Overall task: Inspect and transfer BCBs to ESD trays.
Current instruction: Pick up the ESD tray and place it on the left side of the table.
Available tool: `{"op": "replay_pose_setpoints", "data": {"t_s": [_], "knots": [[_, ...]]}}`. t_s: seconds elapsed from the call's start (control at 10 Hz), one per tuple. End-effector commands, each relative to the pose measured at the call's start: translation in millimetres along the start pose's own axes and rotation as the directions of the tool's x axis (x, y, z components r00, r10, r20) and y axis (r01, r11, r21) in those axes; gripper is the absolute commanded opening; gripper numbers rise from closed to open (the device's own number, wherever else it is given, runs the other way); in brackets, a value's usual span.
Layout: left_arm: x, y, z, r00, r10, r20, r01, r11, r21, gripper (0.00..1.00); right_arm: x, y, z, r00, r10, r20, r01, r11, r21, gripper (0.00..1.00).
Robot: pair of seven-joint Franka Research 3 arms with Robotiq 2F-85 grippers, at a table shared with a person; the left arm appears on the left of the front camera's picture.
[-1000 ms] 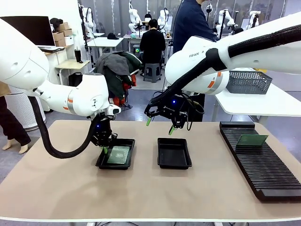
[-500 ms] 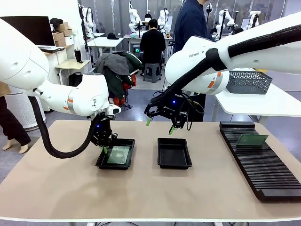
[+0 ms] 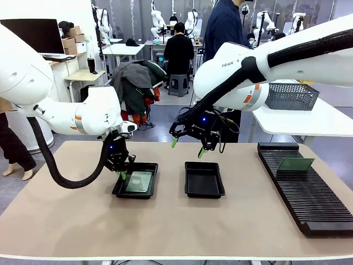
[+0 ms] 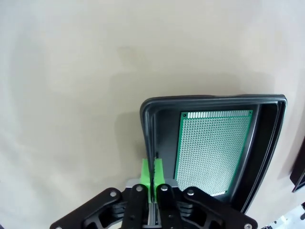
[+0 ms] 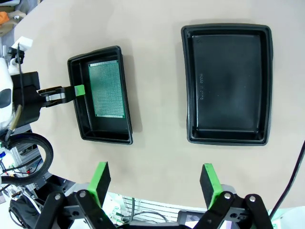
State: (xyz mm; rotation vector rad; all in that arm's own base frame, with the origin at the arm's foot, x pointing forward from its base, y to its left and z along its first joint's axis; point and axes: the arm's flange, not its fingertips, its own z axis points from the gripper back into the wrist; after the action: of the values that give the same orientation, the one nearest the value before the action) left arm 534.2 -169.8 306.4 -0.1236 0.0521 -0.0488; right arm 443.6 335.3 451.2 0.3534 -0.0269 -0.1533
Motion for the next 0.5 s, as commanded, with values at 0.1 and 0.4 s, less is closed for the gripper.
{"op": "replay_pose_setpoints", "data": {"t_s": [0.1, 0.4], "knots": [[-14, 22, 3, 0.999, -0.028, 0.037, 0.033, 0.991, -0.131, 0.03, 2, 2, 0, 1.0, -0.005, 0.003, 0.005, 1.0, -0.015, 1.0], [-19, 42, 5, 0.997, -0.011, 0.076, 0.027, 0.979, -0.202, 0.03, 2, 2, 0, 1.0, -0.005, 0.003, 0.005, 1.0, -0.015, 1.0]]}}
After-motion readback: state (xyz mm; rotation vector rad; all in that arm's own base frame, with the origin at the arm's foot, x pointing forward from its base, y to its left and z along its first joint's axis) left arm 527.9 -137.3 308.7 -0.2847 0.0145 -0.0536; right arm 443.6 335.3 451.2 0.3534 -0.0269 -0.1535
